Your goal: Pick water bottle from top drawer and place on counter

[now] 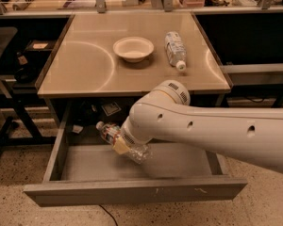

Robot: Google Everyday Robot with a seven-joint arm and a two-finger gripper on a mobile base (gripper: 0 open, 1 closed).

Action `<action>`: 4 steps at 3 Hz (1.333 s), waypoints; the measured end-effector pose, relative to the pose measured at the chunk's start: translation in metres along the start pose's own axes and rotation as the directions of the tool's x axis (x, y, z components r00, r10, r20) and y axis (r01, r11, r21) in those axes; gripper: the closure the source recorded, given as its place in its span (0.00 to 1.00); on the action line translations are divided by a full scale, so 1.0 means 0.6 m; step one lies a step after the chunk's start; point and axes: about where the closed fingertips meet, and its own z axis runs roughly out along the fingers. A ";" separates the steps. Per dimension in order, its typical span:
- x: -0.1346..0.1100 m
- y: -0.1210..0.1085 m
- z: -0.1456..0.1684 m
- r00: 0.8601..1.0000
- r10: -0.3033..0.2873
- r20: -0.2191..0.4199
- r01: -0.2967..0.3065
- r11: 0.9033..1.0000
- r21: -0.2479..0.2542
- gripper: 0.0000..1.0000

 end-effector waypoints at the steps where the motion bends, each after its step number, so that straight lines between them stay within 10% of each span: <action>1: -0.022 -0.004 -0.031 1.000 -0.010 -0.010 0.010 1.000 0.001 1.00; 4: -0.087 0.002 -0.127 0.998 -0.069 -0.001 0.069 0.997 0.019 1.00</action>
Offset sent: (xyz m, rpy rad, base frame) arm 0.0043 0.0085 0.0682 -0.0364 0.0031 0.0315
